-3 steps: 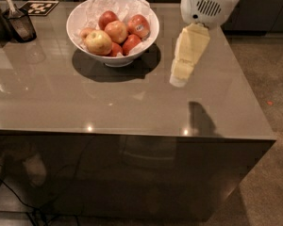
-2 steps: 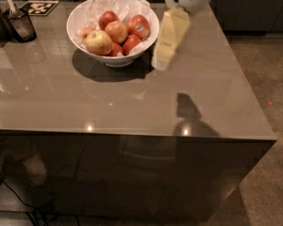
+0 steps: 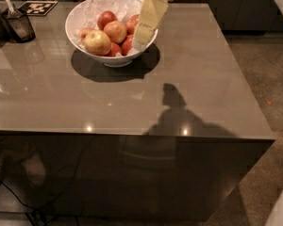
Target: Pick apple from white bowl
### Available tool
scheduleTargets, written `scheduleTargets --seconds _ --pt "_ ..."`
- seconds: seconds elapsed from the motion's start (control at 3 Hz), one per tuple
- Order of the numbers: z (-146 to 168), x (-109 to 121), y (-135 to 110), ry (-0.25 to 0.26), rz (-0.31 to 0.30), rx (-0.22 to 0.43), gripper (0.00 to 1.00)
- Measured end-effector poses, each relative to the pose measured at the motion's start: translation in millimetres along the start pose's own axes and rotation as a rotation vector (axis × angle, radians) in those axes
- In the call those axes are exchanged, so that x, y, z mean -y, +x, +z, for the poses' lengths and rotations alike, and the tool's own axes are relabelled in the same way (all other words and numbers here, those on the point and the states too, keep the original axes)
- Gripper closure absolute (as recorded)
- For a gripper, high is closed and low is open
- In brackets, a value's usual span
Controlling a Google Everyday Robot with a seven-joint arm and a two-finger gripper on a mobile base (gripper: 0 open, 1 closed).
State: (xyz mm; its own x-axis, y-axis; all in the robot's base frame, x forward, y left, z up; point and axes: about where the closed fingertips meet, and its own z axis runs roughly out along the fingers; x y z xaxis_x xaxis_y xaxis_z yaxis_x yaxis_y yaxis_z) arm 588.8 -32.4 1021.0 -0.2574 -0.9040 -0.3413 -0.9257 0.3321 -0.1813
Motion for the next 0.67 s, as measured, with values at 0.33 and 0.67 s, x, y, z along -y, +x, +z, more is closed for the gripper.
scheduleTargets --seconds 0.33,0.67 --pt "15.8 -1.7 -19.8 -0.035 0.01 0.048 0.0" --pt "45.5 1.2 -50.3 -0.108 0.018 0.045 0.0"
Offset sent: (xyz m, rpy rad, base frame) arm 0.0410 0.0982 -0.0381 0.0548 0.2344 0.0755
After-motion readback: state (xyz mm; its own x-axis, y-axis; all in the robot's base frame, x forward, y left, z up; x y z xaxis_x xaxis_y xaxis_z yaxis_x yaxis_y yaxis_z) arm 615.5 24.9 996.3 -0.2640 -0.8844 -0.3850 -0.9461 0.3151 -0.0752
